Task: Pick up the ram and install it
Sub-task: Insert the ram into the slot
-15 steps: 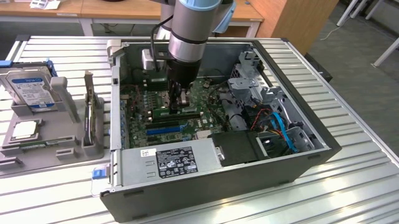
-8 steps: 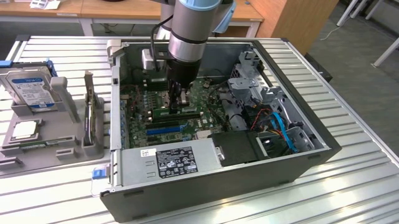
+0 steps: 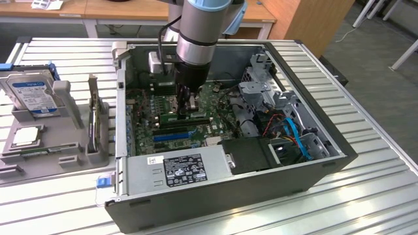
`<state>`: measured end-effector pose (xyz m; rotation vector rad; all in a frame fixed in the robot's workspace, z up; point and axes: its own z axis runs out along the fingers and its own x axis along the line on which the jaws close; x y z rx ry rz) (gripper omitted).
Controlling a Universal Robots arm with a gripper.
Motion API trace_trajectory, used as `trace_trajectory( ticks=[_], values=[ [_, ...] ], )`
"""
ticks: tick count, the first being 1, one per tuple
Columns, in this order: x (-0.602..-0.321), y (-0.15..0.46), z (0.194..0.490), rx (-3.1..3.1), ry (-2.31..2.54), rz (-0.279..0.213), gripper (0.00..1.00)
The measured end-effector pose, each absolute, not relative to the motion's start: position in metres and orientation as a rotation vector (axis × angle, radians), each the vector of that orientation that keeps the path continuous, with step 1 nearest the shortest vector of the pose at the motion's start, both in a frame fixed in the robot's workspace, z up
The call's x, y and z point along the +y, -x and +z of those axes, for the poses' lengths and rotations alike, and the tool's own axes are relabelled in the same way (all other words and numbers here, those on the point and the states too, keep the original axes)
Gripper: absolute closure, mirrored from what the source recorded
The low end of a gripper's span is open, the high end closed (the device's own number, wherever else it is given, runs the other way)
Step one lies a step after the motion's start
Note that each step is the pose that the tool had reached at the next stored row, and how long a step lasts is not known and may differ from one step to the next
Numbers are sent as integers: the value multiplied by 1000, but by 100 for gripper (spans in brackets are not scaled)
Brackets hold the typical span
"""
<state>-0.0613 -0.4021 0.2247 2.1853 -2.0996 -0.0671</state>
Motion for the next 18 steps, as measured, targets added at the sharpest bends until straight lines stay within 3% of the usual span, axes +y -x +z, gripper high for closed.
trace_trajectory(
  ticks=[18],
  values=[
    [-404, 61, 222, -2100, -2185, -67, 87]
  ],
)
